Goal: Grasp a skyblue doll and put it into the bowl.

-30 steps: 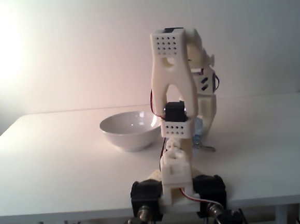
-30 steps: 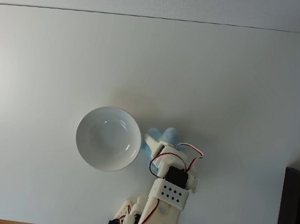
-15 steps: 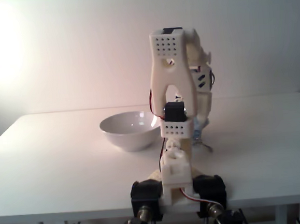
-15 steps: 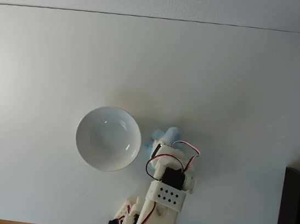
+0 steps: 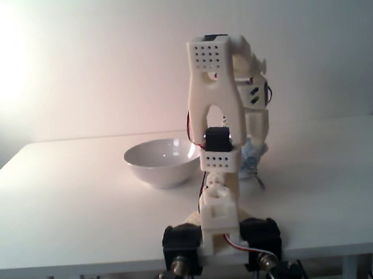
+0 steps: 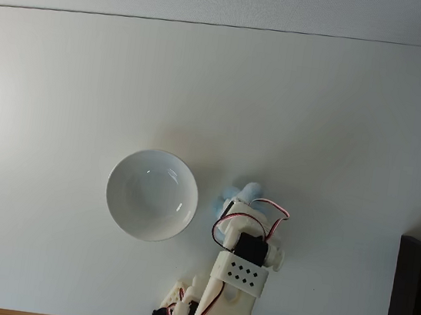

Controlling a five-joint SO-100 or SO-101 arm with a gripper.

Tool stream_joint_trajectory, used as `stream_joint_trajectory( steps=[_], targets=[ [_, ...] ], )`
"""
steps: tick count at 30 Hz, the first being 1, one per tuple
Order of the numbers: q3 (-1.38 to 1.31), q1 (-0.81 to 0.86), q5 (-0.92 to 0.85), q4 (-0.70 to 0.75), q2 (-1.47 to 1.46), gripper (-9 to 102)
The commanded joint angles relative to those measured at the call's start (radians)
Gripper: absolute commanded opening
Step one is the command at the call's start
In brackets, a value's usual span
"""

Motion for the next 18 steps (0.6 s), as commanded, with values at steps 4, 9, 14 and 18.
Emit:
stream_joint_trajectory(
  steps=[4,9,14,18],
  targets=[
    [-0.147,0.002,-0.008,0.061,0.015,1],
    [-0.262,0.002,-0.008,0.066,0.026,1],
    [-0.327,-0.020,-0.006,0.066,0.155,1],
    [-0.316,-0.097,-0.009,0.067,0.290,1]
  ],
)
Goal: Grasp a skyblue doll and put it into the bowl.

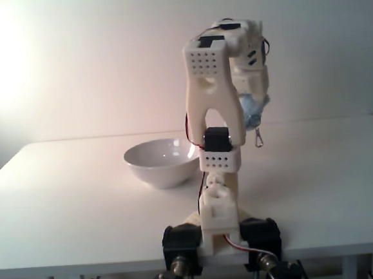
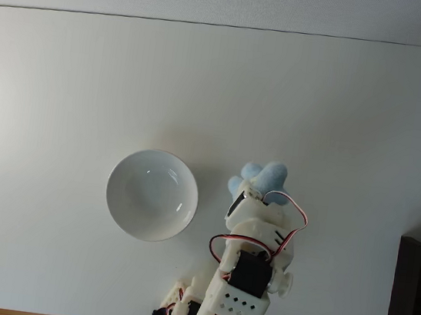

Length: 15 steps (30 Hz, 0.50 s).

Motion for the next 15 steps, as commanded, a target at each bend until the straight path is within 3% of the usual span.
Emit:
stream_joint_trajectory(
  steps=[1,15],
  targets=[
    [-0.043,-0.064,-0.008,0.009,0.138,1],
    [-0.052,-0.472,-0.008,0.006,0.201,1]
  ],
)
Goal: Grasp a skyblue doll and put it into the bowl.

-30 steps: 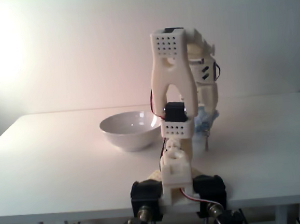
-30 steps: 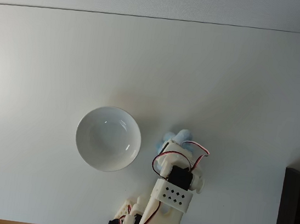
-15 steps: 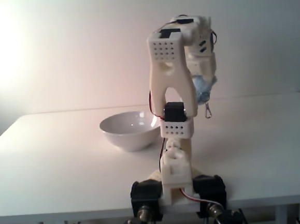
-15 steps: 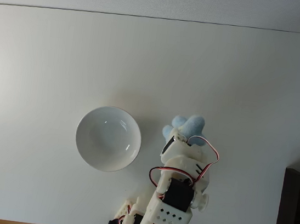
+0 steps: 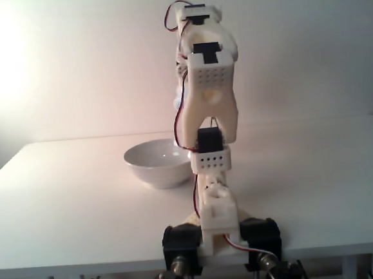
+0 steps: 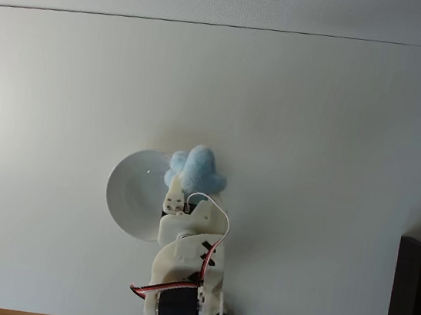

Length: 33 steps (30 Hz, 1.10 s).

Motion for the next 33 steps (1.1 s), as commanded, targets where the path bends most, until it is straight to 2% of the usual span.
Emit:
stream_joint_trajectory(
  steps=[1,11,33],
  targets=[
    [-0.040,-0.092,-0.006,0.005,0.018,1],
    [0.112,-0.299,-0.006,0.006,0.032,1],
    [0.133,-0.287,-0.008,0.005,0.029,2]
  ],
)
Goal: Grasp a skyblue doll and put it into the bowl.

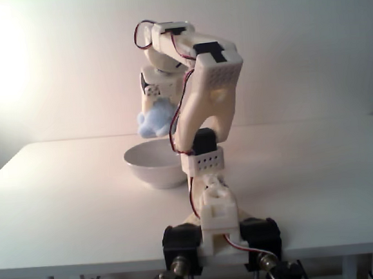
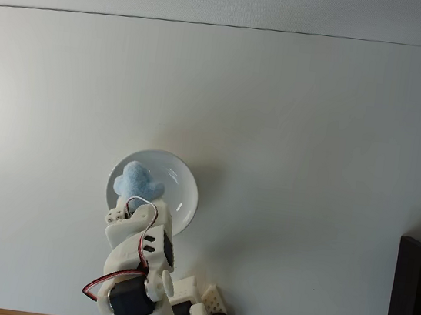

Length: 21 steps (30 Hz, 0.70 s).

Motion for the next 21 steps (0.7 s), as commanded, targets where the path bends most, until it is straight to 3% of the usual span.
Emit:
stream_joint_trajectory(
  steps=[1,4,13,21],
  targets=[
    [-0.011,0.005,-0.006,0.005,0.028,4],
    [-0.006,0.006,-0.008,0.006,0.026,14],
    [-0.006,0.008,-0.003,0.002,0.017,64],
    [-0.008,0.008,-0.003,-0.003,0.028,68]
  ],
)
